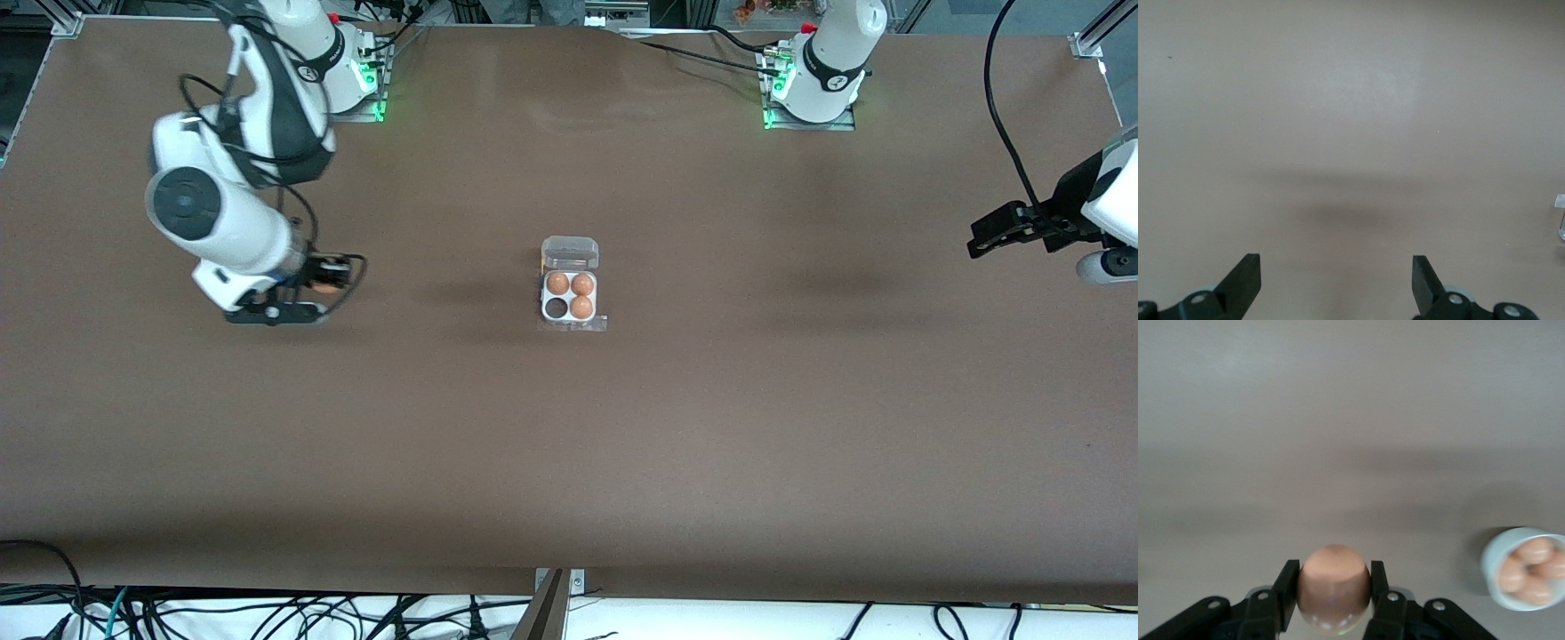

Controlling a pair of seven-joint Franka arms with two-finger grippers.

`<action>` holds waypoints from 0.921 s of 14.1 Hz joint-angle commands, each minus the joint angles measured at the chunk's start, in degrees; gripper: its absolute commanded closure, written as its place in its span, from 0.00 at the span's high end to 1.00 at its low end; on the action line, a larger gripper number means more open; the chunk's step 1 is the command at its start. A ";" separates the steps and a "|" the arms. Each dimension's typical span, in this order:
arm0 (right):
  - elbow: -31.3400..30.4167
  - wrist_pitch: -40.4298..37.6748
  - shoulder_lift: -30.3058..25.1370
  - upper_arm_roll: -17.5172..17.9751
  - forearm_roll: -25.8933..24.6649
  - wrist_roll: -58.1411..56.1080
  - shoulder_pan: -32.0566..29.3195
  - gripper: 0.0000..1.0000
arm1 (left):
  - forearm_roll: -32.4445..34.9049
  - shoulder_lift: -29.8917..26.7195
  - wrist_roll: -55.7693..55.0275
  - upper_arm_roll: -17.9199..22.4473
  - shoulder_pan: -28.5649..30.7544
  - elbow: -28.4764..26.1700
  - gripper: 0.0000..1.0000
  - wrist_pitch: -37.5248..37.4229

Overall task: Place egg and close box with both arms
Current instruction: 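Carry the egg with the right gripper over the carton's empty slot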

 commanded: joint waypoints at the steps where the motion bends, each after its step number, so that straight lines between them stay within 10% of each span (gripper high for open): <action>1: 8.97 -1.61 7.45 0.44 1.91 11.90 5.60 0.17 | 0.54 0.07 0.83 -0.33 0.28 0.88 1.00 -0.89; 13: 26.92 6.21 26.37 0.44 2.79 34.44 22.14 0.19 | 0.63 0.07 0.83 -0.33 0.19 0.88 1.00 -0.97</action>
